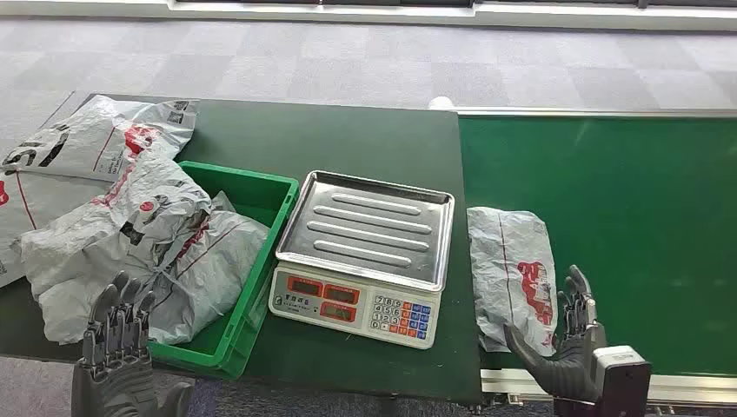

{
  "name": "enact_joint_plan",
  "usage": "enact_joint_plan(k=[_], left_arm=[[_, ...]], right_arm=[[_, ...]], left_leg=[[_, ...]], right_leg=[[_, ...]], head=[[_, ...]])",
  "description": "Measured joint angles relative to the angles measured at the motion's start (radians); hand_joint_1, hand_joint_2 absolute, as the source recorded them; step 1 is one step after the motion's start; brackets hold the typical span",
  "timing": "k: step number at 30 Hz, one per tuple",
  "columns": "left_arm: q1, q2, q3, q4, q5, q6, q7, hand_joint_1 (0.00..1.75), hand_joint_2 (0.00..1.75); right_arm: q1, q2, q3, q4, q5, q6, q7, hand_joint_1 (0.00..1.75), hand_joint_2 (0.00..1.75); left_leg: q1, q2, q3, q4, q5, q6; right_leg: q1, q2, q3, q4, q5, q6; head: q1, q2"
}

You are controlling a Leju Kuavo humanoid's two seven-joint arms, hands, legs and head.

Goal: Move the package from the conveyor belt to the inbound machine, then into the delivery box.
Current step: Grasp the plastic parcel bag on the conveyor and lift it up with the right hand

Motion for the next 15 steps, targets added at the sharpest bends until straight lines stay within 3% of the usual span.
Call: enact_joint_plan(k=[3, 7, 11, 15], left_arm=[[0.0, -0.001, 0.001, 0.0, 0.0, -0.001, 0.002, 0.0, 1.75], [-0.008, 0.001, 0.002, 0.0, 0.002, -0.002, 0.018, 0.0, 1.75], [-0.03, 0.01, 0.002, 0.001, 0.015, -0.002, 0.035, 0.0, 1.75], [-0.048, 0.022, 0.001, 0.006, 0.026, -0.002, 0.046, 0.0, 1.75]], right_arm=[[-0.011, 0.004, -0.015, 0.019, 0.018, 0.007, 0.022, 0.0, 1.75], [-0.093, 0.006, -0.068, 0.129, 0.179, 0.06, 0.209, 0.0, 1.75], [-0.283, -0.007, -0.165, 0.381, 0.25, 0.16, 0.295, 0.0, 1.75], [-0.493, -0.039, -0.227, 0.703, 0.289, 0.189, 0.332, 0.0, 1.75]], left_leg=[[0.0, 0.0, 0.0, 0.0, 0.0, 0.0], [0.0, 0.001, -0.006, 0.0, -0.001, 0.0], [0.0, 0.003, -0.004, 0.0, 0.001, 0.002], [-0.001, 0.002, -0.001, 0.001, 0.006, 0.005]], right_leg=[[0.0, 0.0, 0.0, 0.0, 0.0, 0.0], [0.0, 0.002, 0.001, 0.0, 0.0, 0.0], [-0.001, 0.003, 0.001, 0.0, 0.003, 0.002], [-0.003, 0.003, -0.001, 0.0, 0.007, 0.004]], head=[[0.0, 0.0], [0.0, 0.0], [0.0, 0.0], [0.0, 0.0]])
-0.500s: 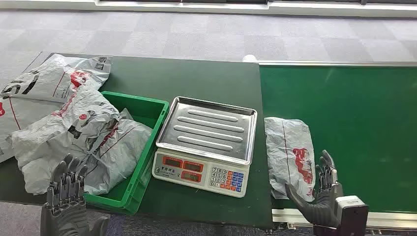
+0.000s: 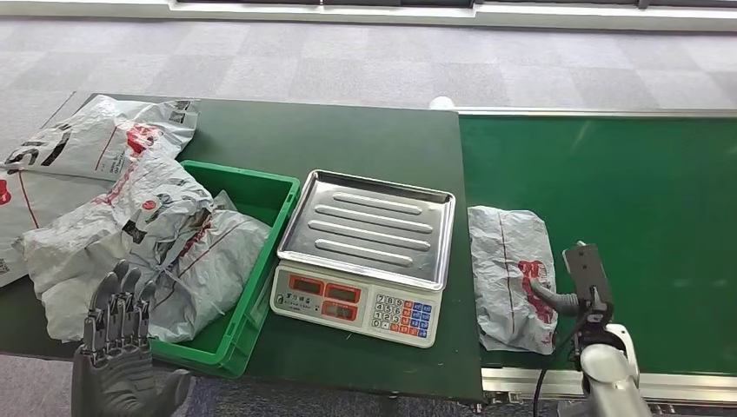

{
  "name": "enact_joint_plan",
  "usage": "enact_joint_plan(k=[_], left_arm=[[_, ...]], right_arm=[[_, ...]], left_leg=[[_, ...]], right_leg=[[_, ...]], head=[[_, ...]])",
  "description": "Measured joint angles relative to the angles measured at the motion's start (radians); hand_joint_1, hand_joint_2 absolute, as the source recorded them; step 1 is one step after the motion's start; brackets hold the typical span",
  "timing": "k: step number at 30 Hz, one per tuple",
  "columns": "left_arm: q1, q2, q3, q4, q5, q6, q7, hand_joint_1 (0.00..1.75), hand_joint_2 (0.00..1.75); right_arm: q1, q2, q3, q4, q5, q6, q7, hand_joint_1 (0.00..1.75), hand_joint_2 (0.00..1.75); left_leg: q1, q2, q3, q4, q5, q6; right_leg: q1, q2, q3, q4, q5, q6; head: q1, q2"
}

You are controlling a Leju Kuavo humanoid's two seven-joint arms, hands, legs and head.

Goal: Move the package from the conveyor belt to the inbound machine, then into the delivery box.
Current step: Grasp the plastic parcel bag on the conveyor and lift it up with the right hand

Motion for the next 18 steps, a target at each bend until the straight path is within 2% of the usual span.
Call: enact_joint_plan(k=[4, 8, 18], left_arm=[[-0.016, 0.012, -0.003, 0.011, 0.009, -0.011, 0.006, 0.0, 1.75], [-0.038, 0.027, -0.016, 0.033, 0.012, -0.02, 0.006, 0.0, 1.75], [-0.069, 0.044, -0.045, 0.072, 0.012, -0.018, 0.008, 0.0, 1.75]], right_arm=[[-0.138, -0.013, -0.017, 0.258, 0.072, 0.062, 0.047, 0.0, 1.75], [-0.203, -0.004, 0.002, 0.412, 0.163, 0.149, 0.071, 0.0, 1.75], [-0.295, 0.053, 0.051, 0.556, 0.226, 0.19, 0.073, 0.01, 1.75]], left_leg=[[0.0, -0.001, -0.001, 0.0, 0.0, 0.0], [0.0, -0.002, -0.003, 0.0, 0.0, 0.0], [0.0, -0.002, -0.002, 0.0, 0.001, -0.001]], right_leg=[[0.0, -0.001, 0.0, 0.0, 0.0, 0.0], [0.0, -0.002, -0.001, 0.0, 0.0, 0.0], [0.0, -0.001, -0.002, 0.0, 0.0, 0.0]], head=[[0.0, 0.0], [0.0, 0.0], [0.0, 0.0]])
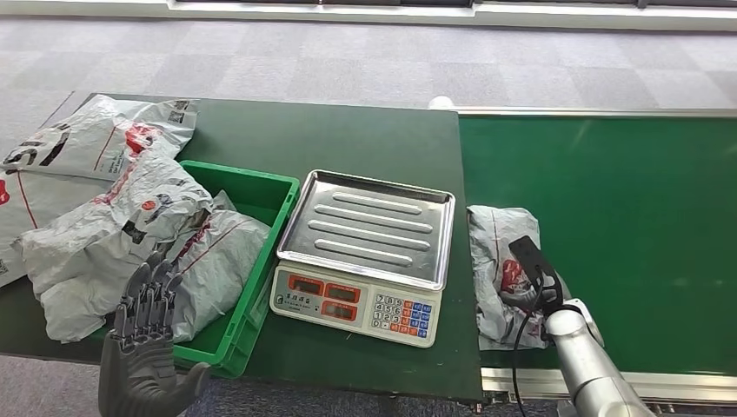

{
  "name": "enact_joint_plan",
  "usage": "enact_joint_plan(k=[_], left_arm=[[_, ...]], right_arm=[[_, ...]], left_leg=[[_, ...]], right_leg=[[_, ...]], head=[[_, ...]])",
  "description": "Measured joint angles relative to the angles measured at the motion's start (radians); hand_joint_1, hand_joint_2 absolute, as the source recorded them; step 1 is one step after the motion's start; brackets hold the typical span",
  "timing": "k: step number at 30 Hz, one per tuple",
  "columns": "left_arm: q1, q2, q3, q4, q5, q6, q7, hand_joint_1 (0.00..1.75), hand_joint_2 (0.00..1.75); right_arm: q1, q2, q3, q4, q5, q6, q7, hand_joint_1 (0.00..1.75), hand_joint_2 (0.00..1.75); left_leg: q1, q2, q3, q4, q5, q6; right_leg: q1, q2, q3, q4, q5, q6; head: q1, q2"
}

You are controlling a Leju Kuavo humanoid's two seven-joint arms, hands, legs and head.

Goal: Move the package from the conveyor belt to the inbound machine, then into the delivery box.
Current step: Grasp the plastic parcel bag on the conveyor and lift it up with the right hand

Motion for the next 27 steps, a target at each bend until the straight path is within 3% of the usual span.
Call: enact_joint_plan(k=[1, 4, 5, 27], left_arm=[[-0.001, 0.001, 0.0, 0.002, 0.0, 0.0, 0.0, 0.0, 1.75], [-0.003, 0.004, -0.001, 0.009, 0.0, 0.002, 0.001, 0.0, 1.75], [-0.004, 0.004, -0.002, 0.011, 0.0, 0.003, 0.001, 0.0, 1.75], [-0.006, 0.015, -0.009, 0.027, 0.0, 0.009, -0.008, 0.0, 1.75]], right_arm=[[-0.005, 0.003, 0.003, 0.007, 0.005, 0.004, 0.002, 0.31, 1.75], [-0.023, 0.012, 0.015, 0.025, 0.031, 0.027, 0.013, 1.61, 1.75], [-0.028, 0.016, 0.019, 0.03, 0.04, 0.035, 0.017, 1.75, 1.75], [-0.04, 0.046, 0.012, 0.004, 0.069, 0.037, -0.005, 1.75, 1.75]], left_leg=[[0.0, 0.0, 0.0, 0.0, 0.0, 0.0], [0.0, 0.001, 0.001, 0.0, 0.0, 0.0], [0.0, 0.002, 0.001, 0.0, 0.0, 0.0], [0.0, 0.002, -0.001, 0.0, 0.001, -0.001]], right_leg=[[0.0, 0.0, 0.0, 0.0, 0.0, 0.0], [0.0, 0.001, 0.0, 0.0, 0.0, 0.0], [0.0, 0.001, 0.0, 0.0, 0.0, 0.0], [0.002, 0.002, -0.002, 0.0, 0.001, -0.002]], head=[[0.0, 0.0], [0.0, 0.0], [0.0, 0.0], [0.0, 0.0]])
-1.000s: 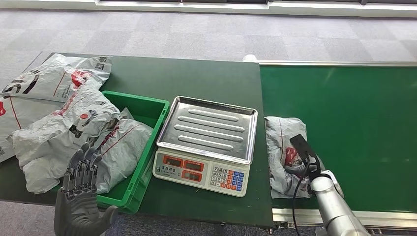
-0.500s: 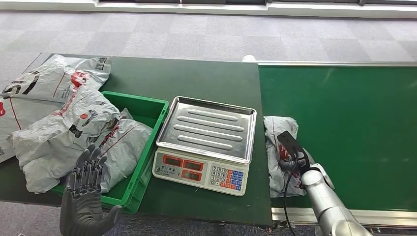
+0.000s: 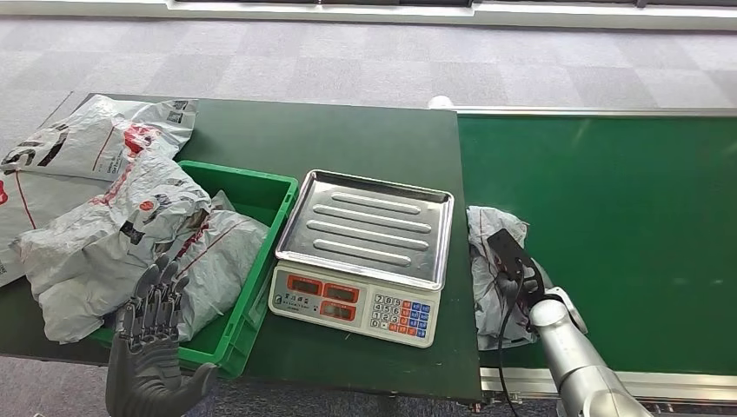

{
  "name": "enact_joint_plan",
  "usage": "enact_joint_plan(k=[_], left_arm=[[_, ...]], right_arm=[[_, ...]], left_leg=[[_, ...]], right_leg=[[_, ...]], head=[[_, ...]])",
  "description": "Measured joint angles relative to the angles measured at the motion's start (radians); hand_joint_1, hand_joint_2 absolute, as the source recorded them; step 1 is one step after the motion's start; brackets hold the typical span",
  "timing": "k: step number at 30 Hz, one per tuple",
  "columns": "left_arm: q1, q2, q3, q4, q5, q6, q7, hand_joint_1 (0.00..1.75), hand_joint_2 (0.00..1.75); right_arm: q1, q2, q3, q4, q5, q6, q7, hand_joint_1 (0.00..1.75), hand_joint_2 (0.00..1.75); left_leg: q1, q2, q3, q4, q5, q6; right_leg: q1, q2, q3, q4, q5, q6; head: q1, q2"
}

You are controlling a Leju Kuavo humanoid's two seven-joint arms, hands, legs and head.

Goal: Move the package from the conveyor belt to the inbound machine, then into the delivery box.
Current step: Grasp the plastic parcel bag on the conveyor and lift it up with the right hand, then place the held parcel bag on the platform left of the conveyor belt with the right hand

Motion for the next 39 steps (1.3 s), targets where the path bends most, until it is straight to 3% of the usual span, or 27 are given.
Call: enact_joint_plan(k=[3, 5, 8, 11, 16, 21, 24, 27, 31, 33, 39], left_arm=[[0.0, 0.0, 0.0, 0.0, -0.001, 0.0, 0.0, 0.0, 1.75], [0.002, -0.003, 0.0, -0.001, -0.006, -0.004, 0.0, 0.0, 1.75], [0.006, -0.014, 0.001, -0.003, -0.016, -0.009, 0.0, 0.0, 1.75], [0.008, -0.026, 0.001, -0.002, -0.025, -0.005, -0.004, 0.0, 1.75], [0.008, -0.032, 0.001, 0.0, -0.028, 0.0, -0.01, 0.0, 1.75], [0.008, -0.032, -0.003, 0.001, -0.028, 0.017, -0.015, 0.0, 1.75], [0.005, -0.032, -0.012, 0.004, -0.029, 0.026, -0.023, 0.0, 1.75], [-0.001, -0.031, -0.022, 0.01, -0.029, 0.027, -0.029, 0.0, 1.75], [-0.024, -0.026, -0.041, 0.031, -0.037, 0.007, -0.042, 0.0, 1.75], [-0.037, -0.024, -0.054, 0.047, -0.046, 0.001, -0.049, 0.0, 1.75], [-0.044, -0.02, -0.067, 0.073, -0.051, -0.003, -0.055, 0.0, 1.75]], right_arm=[[0.011, 0.002, -0.025, -0.021, -0.037, -0.048, -0.018, 1.75, 1.75], [0.03, 0.011, -0.068, -0.065, -0.115, -0.146, -0.074, 1.75, 1.75], [0.07, 0.028, -0.157, -0.197, -0.292, -0.339, -0.237, 1.75, 1.75], [0.141, 0.047, -0.232, -0.438, -0.439, -0.493, -0.381, 1.75, 1.75], [0.223, 0.068, -0.29, -0.708, -0.484, -0.553, -0.415, 1.75, 1.75], [0.283, 0.096, -0.302, -0.907, -0.52, -0.656, -0.577, 1.75, 1.75], [0.318, 0.116, -0.263, -1.08, -0.487, -0.707, -0.614, 1.75, 1.75], [0.325, 0.12, -0.182, -1.187, -0.46, -0.648, -0.551, 1.75, 1.75], [0.273, 0.1, -0.017, -1.173, -0.436, -0.306, -0.307, 1.75, 1.75], [0.241, 0.097, 0.058, -1.115, -0.422, -0.198, -0.252, 1.75, 1.75], [0.206, 0.096, 0.134, -1.029, -0.413, -0.182, -0.251, 1.75, 1.75]], left_leg=[[0.0, -0.001, -0.001, 0.0, 0.0, 0.0], [0.0, -0.003, -0.002, 0.0, 0.0, 0.0], [0.0, -0.007, -0.003, 0.0, 0.001, 0.001], [0.0, -0.011, -0.005, 0.001, 0.001, 0.001], [0.0, -0.008, -0.005, 0.001, 0.0, 0.001], [0.0, -0.008, -0.005, 0.001, 0.0, 0.002], [0.0, -0.008, -0.005, 0.0, 0.0, 0.001], [0.0, -0.006, -0.005, 0.0, 0.0, 0.001], [0.0, -0.002, -0.008, -0.001, 0.0, 0.001], [0.0, -0.003, -0.004, 0.0, 0.003, 0.002], [0.0, -0.012, -0.008, 0.0, 0.007, 0.002]], right_leg=[[0.0, 0.0, 0.0, 0.0, 0.0, 0.0], [-0.001, -0.002, -0.001, 0.0, 0.0, 0.0], [-0.002, -0.006, -0.001, 0.0, 0.0, 0.001], [-0.002, -0.01, -0.001, 0.0, -0.001, 0.002], [-0.002, -0.007, -0.002, 0.0, -0.002, 0.002], [-0.002, -0.009, -0.001, 0.0, -0.002, 0.002], [-0.001, -0.007, -0.001, 0.0, -0.002, 0.002], [-0.002, -0.005, -0.001, 0.0, -0.002, 0.001], [-0.002, -0.002, -0.001, 0.0, -0.001, 0.001], [-0.002, -0.004, -0.002, 0.0, 0.001, 0.001], [-0.002, -0.012, -0.003, 0.0, 0.002, 0.002]], head=[[0.0, 0.0], [0.0, 0.0], [0.0, 0.0], [0.0, 0.0], [0.0, 0.0], [0.0, 0.0], [0.0, 0.0], [0.0, 0.0], [0.0, 0.0], [0.0, 0.0], [0.0, 0.0]])
